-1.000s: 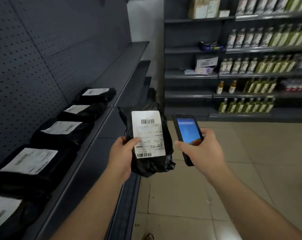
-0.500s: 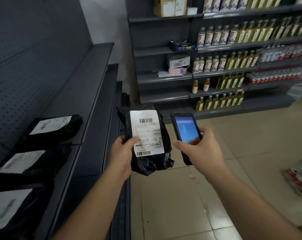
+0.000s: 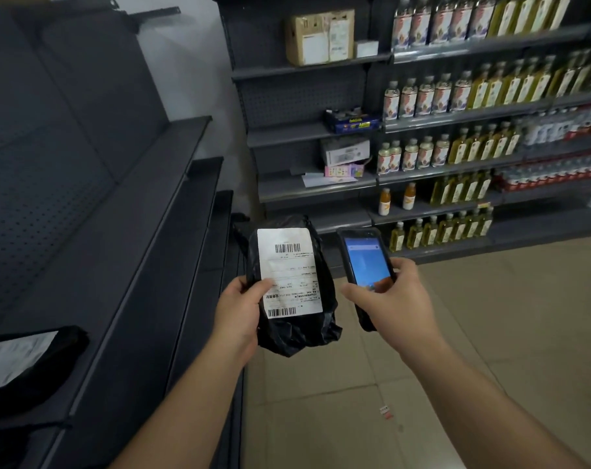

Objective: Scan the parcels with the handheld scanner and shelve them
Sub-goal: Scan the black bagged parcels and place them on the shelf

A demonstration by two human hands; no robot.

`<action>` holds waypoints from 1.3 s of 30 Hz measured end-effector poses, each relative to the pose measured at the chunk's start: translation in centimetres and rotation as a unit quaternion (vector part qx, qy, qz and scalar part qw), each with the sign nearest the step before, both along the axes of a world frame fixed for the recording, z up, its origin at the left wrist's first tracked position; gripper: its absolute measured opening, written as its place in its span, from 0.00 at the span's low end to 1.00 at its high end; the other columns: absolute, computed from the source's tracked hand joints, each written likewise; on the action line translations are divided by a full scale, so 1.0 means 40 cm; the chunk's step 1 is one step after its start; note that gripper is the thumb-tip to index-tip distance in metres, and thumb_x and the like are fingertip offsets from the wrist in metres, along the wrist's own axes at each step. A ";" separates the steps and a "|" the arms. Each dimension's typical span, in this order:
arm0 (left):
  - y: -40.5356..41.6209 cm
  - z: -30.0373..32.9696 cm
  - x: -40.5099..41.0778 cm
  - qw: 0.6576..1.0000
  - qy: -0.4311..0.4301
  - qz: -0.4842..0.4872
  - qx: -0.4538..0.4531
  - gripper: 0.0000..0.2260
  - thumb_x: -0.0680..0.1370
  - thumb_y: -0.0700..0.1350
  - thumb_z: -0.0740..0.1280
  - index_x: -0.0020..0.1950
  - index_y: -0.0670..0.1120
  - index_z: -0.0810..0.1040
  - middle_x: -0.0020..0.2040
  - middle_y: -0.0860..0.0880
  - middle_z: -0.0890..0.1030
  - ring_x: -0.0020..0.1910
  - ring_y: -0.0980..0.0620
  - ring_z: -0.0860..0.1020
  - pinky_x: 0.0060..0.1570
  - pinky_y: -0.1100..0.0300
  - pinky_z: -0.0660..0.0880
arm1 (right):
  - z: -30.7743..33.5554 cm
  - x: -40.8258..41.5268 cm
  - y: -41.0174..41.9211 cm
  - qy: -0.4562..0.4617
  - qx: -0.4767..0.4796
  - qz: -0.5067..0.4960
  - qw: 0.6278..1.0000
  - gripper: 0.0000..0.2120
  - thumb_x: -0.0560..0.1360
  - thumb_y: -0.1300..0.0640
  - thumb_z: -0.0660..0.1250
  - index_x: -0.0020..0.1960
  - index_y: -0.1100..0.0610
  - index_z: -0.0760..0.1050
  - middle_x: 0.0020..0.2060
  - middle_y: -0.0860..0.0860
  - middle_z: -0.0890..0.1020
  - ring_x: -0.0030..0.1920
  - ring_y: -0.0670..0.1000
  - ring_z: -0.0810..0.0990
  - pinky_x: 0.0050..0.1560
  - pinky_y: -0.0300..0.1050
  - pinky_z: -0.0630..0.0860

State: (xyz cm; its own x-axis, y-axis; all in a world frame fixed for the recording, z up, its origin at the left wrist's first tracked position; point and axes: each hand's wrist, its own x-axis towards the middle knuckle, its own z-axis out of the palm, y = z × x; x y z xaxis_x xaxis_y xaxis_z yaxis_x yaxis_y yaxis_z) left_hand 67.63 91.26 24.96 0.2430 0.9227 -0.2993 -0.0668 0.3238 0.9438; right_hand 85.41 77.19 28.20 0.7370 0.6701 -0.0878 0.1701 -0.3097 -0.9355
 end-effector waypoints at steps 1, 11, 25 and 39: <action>0.024 0.006 0.025 1.000 -0.003 0.006 -0.001 0.08 0.81 0.40 0.72 0.59 0.42 0.80 0.51 0.43 0.89 0.51 0.41 0.88 0.57 0.37 0.83 | 0.008 0.033 0.032 -0.003 0.000 0.009 1.000 0.43 0.68 0.44 0.82 0.76 0.52 0.64 0.47 0.49 0.79 0.45 0.47 0.82 0.45 0.50 0.82; 0.247 -0.007 0.125 0.997 -0.015 0.067 -0.027 0.09 0.81 0.39 0.71 0.61 0.41 0.80 0.52 0.43 0.89 0.50 0.43 0.88 0.51 0.46 0.83 | 0.004 0.174 0.351 0.006 -0.010 0.079 0.997 0.44 0.68 0.44 0.82 0.75 0.52 0.65 0.46 0.48 0.80 0.45 0.45 0.81 0.46 0.49 0.81; 0.712 0.015 -0.043 0.988 -0.053 0.143 -0.027 0.08 0.81 0.40 0.71 0.60 0.44 0.81 0.52 0.43 0.89 0.50 0.42 0.88 0.55 0.42 0.83 | 0.045 -0.004 0.934 -0.025 -0.008 0.189 0.982 0.42 0.67 0.44 0.82 0.73 0.50 0.66 0.48 0.47 0.80 0.46 0.46 0.81 0.44 0.47 0.78; 0.869 -0.011 -0.371 0.924 -0.057 0.376 -0.044 0.08 0.82 0.41 0.70 0.61 0.43 0.81 0.51 0.44 0.89 0.51 0.43 0.88 0.57 0.40 0.83 | 0.026 -0.378 1.353 -0.030 0.000 0.428 0.904 0.38 0.66 0.44 0.83 0.69 0.49 0.67 0.47 0.45 0.80 0.46 0.44 0.81 0.44 0.47 0.77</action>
